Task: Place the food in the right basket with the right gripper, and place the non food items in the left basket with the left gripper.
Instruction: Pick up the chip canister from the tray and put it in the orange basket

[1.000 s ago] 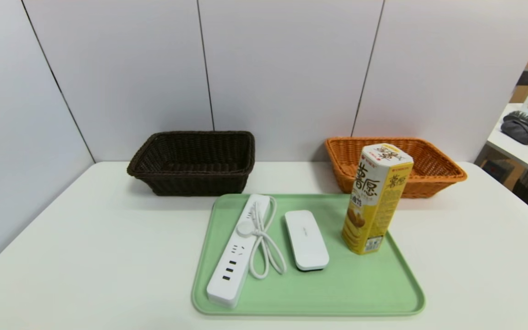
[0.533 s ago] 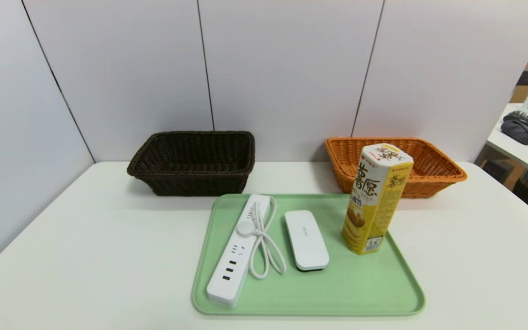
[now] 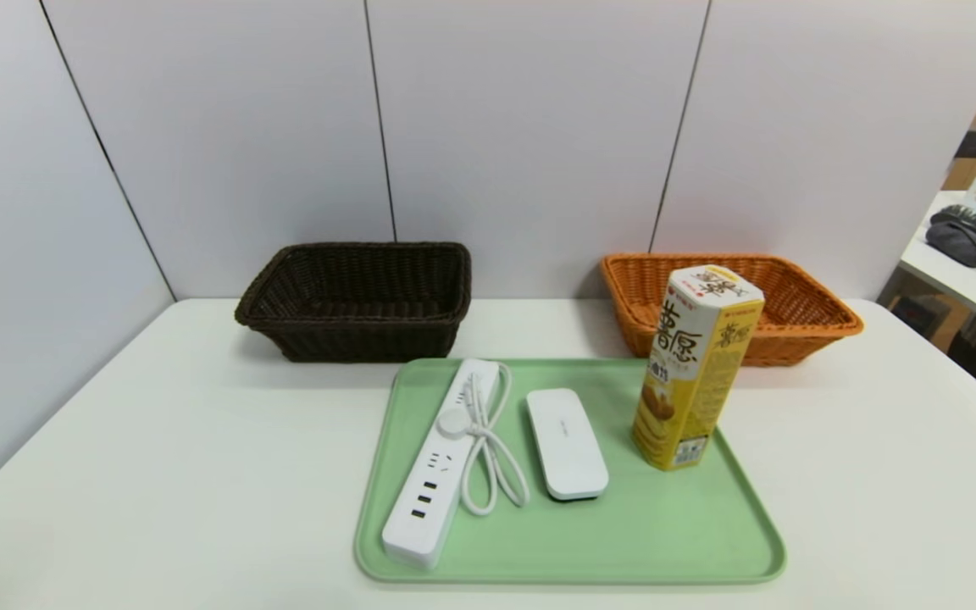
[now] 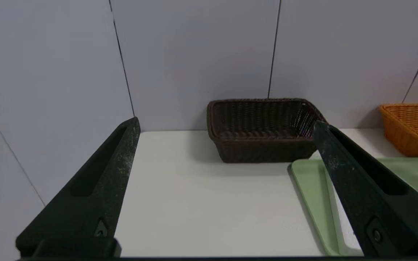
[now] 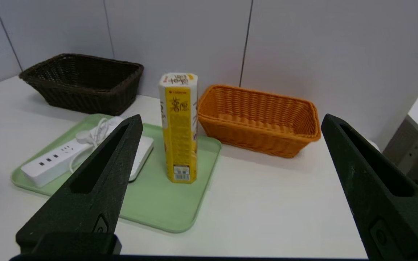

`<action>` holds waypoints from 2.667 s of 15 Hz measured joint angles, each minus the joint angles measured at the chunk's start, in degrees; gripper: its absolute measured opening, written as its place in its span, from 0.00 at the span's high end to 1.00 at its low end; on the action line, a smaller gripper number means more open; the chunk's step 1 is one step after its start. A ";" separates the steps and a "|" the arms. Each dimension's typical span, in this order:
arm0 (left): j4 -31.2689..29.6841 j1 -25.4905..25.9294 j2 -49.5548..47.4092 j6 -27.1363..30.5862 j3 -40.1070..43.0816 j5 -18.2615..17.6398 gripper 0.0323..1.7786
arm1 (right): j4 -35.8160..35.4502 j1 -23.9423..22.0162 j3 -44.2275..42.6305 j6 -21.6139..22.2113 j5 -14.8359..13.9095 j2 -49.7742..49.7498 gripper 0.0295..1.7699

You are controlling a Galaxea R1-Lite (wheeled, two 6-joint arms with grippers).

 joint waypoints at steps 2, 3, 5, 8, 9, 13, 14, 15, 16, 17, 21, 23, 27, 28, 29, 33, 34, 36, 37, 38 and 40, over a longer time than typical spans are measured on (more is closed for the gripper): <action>0.11 0.00 7.53 0.67 -7.34 -0.49 0.05 | -0.04 0.06 -5.94 -0.69 2.16 6.62 0.04; 0.11 0.00 10.84 1.16 -10.12 -1.01 0.05 | -0.37 0.15 -8.22 -1.50 3.17 9.65 0.04; 0.15 -0.05 16.85 1.74 -14.23 -2.10 0.05 | -2.49 0.50 -11.58 -2.54 5.38 15.71 0.04; 0.00 -0.82 24.32 1.46 -16.59 -4.18 0.05 | -6.97 1.13 -13.31 -2.65 8.30 24.19 0.04; -0.13 -2.11 26.03 1.02 -15.77 -4.57 0.05 | -7.61 1.49 -13.15 -2.32 8.46 26.38 0.04; -2.19 -9.81 32.23 -3.64 -9.70 -4.79 0.05 | -8.30 3.73 -7.39 -1.57 8.35 32.94 0.04; -2.63 -10.63 33.39 -4.12 -8.57 -4.77 0.05 | -8.35 4.44 -5.71 -1.52 8.30 33.99 0.04; -3.44 -11.24 34.49 -4.23 -7.62 -4.55 0.05 | -9.05 4.85 -3.82 -1.46 8.30 35.04 0.04; -4.51 -11.85 35.38 -4.25 -7.03 -3.83 0.05 | -11.07 5.11 -1.74 -1.49 8.30 36.01 0.04; -5.01 -12.53 36.25 -4.28 -6.46 -2.23 0.05 | -14.69 5.22 0.74 -1.61 8.33 37.13 0.04; -6.11 -17.77 37.80 -5.56 -2.99 2.23 0.05 | -26.45 6.97 8.63 -1.68 8.37 40.08 0.04; -9.50 -19.24 39.20 -5.69 -0.98 3.11 0.05 | -27.92 8.13 10.64 -1.39 8.48 40.83 0.04; -12.28 -21.03 42.40 -5.88 0.20 5.89 0.05 | -34.40 10.51 13.25 -1.33 8.27 43.45 0.04; -13.35 -21.21 43.19 -6.22 0.27 6.08 0.05 | -35.72 11.36 13.39 -1.30 8.05 44.35 0.04; -14.86 -21.36 44.02 -6.63 0.38 6.41 0.05 | -36.77 12.39 13.40 -1.28 7.44 45.24 0.04; -20.99 -21.66 47.56 -6.96 1.62 7.44 0.05 | -38.08 16.54 12.65 -1.38 4.33 49.59 0.04; -22.11 -21.77 48.38 -6.96 1.65 7.79 0.05 | -38.19 16.82 12.26 -1.28 4.30 50.75 0.04; -25.15 -21.93 50.25 -6.94 1.65 8.37 0.05 | -40.13 17.04 11.33 -1.22 4.27 53.78 0.04; -25.50 -22.02 50.97 -6.94 1.51 8.35 0.05 | -42.06 17.09 11.02 -1.24 4.22 55.55 0.04; -25.65 -22.05 51.63 -6.92 1.32 8.35 0.05 | -44.48 17.13 10.83 -1.24 4.05 57.45 0.04; -26.97 -22.13 52.76 -6.92 1.10 8.29 0.05 | -49.60 17.20 10.63 -1.27 2.40 61.34 0.04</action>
